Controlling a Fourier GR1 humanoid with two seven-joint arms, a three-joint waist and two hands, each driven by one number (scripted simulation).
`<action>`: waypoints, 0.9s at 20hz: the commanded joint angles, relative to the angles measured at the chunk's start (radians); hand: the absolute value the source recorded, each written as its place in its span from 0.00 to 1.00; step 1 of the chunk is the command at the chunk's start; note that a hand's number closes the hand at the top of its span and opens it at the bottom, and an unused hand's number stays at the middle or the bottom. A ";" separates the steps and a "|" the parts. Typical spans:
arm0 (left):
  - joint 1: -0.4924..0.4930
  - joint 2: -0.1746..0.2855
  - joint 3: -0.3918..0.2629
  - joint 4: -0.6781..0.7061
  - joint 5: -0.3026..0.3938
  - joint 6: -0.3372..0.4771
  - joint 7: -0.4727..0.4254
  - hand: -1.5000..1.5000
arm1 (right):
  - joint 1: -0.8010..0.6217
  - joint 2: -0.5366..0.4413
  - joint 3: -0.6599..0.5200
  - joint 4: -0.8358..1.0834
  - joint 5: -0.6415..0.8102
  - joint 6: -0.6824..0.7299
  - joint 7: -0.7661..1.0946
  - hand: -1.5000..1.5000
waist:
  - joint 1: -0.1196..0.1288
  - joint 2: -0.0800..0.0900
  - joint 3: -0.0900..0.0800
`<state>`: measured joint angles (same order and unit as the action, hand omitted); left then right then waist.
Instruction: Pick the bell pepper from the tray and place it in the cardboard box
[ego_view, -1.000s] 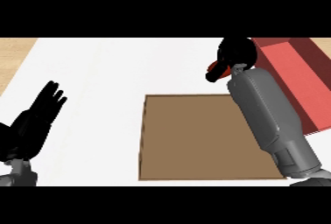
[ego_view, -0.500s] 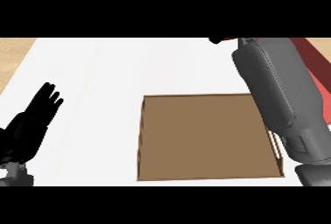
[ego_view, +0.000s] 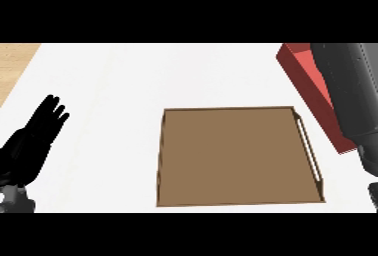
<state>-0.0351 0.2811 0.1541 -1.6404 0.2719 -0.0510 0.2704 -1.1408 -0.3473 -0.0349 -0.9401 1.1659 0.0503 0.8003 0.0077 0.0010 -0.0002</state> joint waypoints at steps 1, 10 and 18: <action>0.057 -0.026 -0.026 -0.059 -0.023 -0.005 -0.022 0.50 | 0.033 -0.076 -0.026 0.045 0.006 -0.002 -0.065 1.00 | 0.004 0.000 0.000; -0.041 -0.027 -0.010 -0.003 -0.033 0.016 0.020 0.50 | 0.094 -0.167 -0.104 0.196 -0.040 -0.137 -0.300 1.00 | 0.004 0.004 0.001; -0.027 -0.018 0.027 0.008 -0.011 -0.016 0.005 0.50 | 0.128 -0.133 -0.173 0.373 -0.078 -0.305 -0.400 1.00 | 0.013 0.006 0.001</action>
<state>-0.0529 0.2530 0.1561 -1.6407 0.2499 -0.0611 0.2728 -1.0516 -0.5010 -0.1761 -0.6285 1.1140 -0.1695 0.4578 0.0198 0.0066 0.0003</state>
